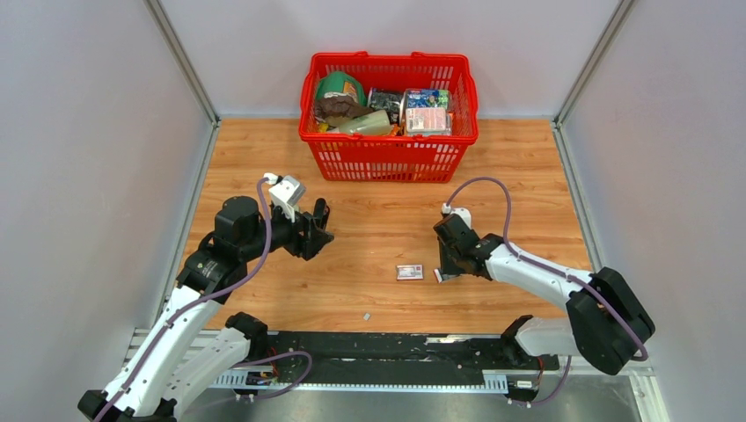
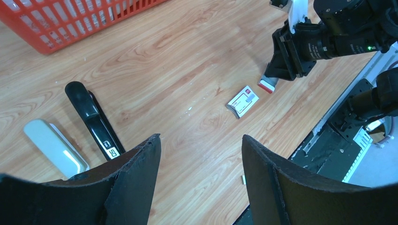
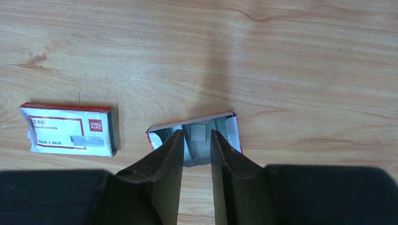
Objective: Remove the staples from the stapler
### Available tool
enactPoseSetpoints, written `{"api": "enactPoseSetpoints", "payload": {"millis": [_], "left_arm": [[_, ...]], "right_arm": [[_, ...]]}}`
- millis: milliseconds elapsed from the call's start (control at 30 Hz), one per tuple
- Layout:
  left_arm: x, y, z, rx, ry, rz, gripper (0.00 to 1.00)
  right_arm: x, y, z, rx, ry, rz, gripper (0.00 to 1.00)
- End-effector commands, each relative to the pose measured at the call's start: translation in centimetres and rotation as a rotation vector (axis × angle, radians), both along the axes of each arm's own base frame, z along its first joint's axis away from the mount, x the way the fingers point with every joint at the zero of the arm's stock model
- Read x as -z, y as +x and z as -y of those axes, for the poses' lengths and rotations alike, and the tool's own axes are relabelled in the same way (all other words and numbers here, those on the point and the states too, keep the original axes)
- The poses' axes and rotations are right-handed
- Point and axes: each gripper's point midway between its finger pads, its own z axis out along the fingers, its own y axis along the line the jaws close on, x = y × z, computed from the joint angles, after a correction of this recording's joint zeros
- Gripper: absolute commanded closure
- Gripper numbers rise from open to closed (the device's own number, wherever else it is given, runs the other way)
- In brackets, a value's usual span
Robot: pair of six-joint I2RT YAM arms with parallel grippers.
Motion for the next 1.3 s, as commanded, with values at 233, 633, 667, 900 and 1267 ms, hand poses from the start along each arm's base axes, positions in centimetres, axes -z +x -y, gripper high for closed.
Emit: {"api": "enactPoseSetpoints", "payload": {"millis": [233, 633, 667, 900, 1267], "left_arm": [[-0.5, -0.2, 0.2, 0.014, -0.013, 0.022, 0.29], [-0.6, -0.1, -0.3, -0.012, -0.006, 0.029, 0.29], [-0.7, -0.1, -0.3, -0.014, -0.006, 0.034, 0.29], [-0.9, -0.1, -0.7, -0.033, -0.008, 0.046, 0.29], [-0.9, -0.3, -1.0, -0.049, -0.006, 0.043, 0.29]], "right_arm": [[-5.9, 0.2, -4.1, -0.089, 0.194, 0.122, 0.64], [-6.0, -6.7, -12.2, -0.327, 0.276, 0.058, 0.55], [-5.8, -7.3, -12.9, -0.341, 0.293, 0.046, 0.55], [-4.9, -11.4, -16.2, -0.463, 0.305, -0.005, 0.57], [-2.0, -13.1, -19.2, -0.525, 0.289, -0.037, 1.00]]}}
